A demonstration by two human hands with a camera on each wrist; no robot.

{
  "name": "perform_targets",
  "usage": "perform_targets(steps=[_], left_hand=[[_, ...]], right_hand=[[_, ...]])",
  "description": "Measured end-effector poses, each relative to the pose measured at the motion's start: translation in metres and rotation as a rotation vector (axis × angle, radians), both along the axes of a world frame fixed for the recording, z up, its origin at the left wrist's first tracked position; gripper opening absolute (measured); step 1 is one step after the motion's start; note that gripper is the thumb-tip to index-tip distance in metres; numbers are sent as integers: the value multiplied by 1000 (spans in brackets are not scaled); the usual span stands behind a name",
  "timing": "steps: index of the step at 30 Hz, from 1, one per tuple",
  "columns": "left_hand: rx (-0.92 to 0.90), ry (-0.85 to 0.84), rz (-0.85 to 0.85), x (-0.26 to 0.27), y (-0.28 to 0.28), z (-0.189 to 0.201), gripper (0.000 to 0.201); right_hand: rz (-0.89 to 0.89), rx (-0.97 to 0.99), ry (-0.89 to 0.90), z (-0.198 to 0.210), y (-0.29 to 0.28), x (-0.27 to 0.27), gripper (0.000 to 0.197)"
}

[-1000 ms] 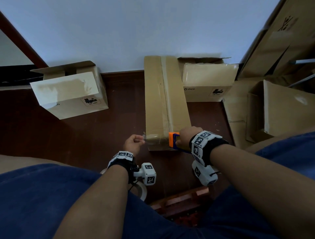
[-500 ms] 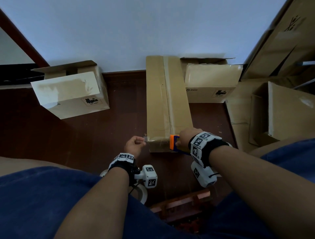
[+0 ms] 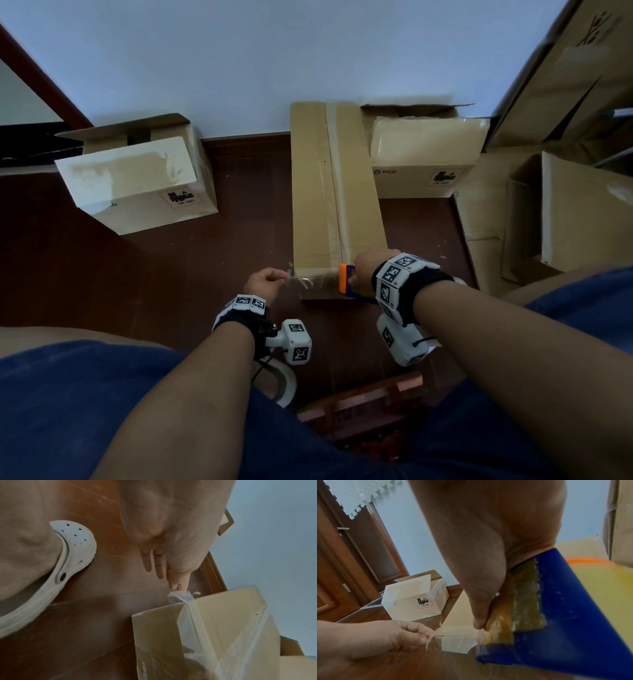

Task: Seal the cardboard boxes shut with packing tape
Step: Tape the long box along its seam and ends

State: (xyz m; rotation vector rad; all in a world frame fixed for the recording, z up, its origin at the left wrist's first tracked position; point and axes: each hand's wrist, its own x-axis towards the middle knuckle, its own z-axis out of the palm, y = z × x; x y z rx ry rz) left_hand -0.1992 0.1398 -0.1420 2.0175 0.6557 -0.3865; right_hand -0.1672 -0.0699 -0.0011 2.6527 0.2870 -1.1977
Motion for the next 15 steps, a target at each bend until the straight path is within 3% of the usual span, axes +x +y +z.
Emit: perform_targets(steps=[7, 10, 12, 15], left_hand=[[322, 34, -170, 11, 17, 18, 41], [426, -67, -232, 15, 20, 19, 31], [466, -212, -367, 20, 16, 23, 21], [482, -338, -721, 27, 0, 35, 12]], right_hand=[[27, -46, 38, 9, 4, -3, 25], [2, -39, 55, 7, 5, -3, 29], [14, -52, 53, 8, 7, -2, 28], [34, 8, -1, 10, 3, -7, 28]])
